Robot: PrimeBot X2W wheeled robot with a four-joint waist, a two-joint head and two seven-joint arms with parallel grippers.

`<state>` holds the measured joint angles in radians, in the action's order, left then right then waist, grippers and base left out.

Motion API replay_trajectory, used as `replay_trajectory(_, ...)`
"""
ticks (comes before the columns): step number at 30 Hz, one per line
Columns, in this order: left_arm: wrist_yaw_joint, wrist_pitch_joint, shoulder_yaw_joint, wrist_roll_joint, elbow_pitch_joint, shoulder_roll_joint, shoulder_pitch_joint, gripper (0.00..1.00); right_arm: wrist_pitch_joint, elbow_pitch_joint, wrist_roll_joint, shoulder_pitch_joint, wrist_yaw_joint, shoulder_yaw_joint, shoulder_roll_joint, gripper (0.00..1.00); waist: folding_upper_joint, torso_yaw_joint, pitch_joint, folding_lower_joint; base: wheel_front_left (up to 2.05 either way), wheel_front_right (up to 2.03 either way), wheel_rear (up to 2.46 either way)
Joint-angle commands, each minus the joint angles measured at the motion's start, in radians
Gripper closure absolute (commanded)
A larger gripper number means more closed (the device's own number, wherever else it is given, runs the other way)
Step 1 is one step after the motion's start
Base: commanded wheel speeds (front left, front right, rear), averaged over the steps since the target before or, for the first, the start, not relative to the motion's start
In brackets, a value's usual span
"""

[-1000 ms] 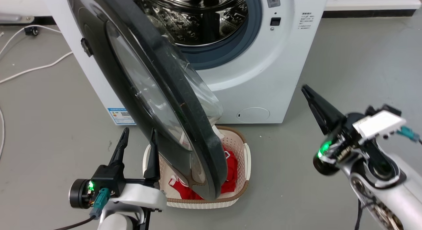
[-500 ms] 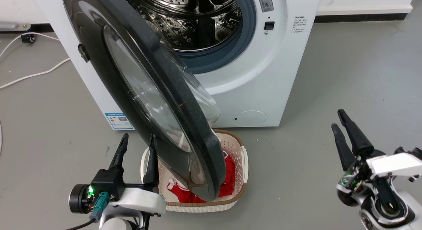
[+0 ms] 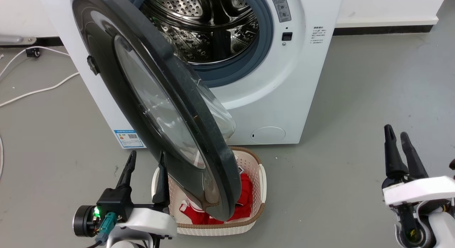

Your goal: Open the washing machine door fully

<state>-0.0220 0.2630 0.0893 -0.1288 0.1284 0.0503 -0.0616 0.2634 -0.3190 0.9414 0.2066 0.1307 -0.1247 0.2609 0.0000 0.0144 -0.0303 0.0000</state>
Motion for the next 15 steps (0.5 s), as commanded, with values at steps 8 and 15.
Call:
replay_trajectory(8, -0.003, 0.002, -0.008, 0.003, -0.003, 0.0, 0.008, 0.0, 0.001, 0.173, -0.617, -0.112, 0.0, 0.133, -0.127, 0.0, 0.0, 0.004, -0.001, 0.0, 0.0, 0.0, 0.0)
replay_trajectory(15, 0.002, 0.002, -0.013, 0.01, 0.001, 0.0, 0.003, 0.0, -0.034, 0.27, -0.851, -0.211, 0.0, 0.138, -0.185, 0.0, 0.0, 0.002, -0.003, 0.0, 0.0, 0.0, 0.0)
